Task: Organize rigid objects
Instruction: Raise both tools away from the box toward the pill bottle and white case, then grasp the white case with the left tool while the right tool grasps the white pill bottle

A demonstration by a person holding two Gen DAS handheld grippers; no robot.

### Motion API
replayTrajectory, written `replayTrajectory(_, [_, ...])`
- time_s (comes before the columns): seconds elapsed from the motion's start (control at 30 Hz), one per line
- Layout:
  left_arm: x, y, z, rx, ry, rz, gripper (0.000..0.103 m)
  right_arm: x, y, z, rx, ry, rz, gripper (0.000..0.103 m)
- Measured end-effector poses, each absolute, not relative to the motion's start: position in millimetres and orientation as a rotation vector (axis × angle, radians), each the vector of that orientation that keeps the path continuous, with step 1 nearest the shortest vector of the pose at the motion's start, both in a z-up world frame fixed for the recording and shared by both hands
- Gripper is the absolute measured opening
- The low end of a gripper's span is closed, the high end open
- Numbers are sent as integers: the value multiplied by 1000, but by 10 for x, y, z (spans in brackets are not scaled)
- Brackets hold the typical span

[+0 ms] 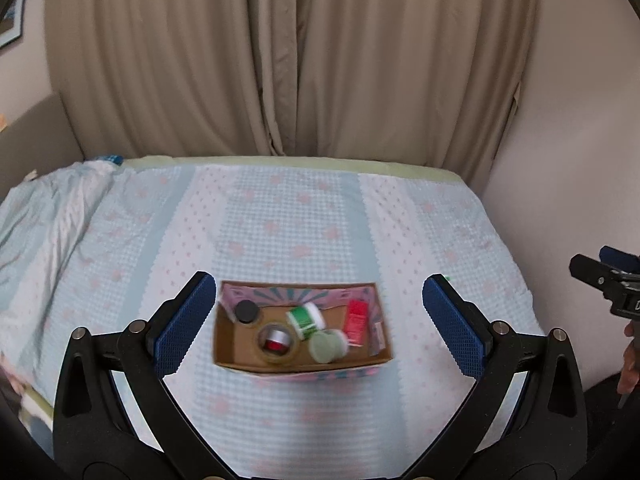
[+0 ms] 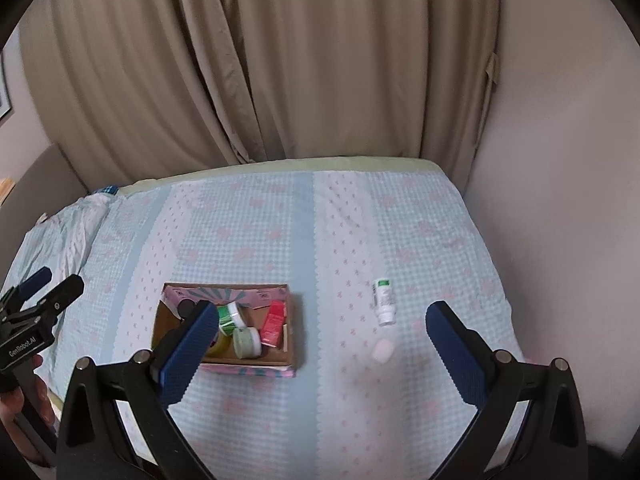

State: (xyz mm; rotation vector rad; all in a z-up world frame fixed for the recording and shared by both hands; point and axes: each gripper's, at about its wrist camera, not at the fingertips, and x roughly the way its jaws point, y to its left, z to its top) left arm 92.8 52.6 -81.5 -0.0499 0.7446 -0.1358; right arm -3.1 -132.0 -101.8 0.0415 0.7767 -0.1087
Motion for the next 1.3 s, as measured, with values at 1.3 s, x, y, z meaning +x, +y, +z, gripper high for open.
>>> replayTrajectory(1.3, [1785, -2701, -4487, 123, 1230, -400, 89, 2488, -3495, -3483, 176, 1381, 122, 96])
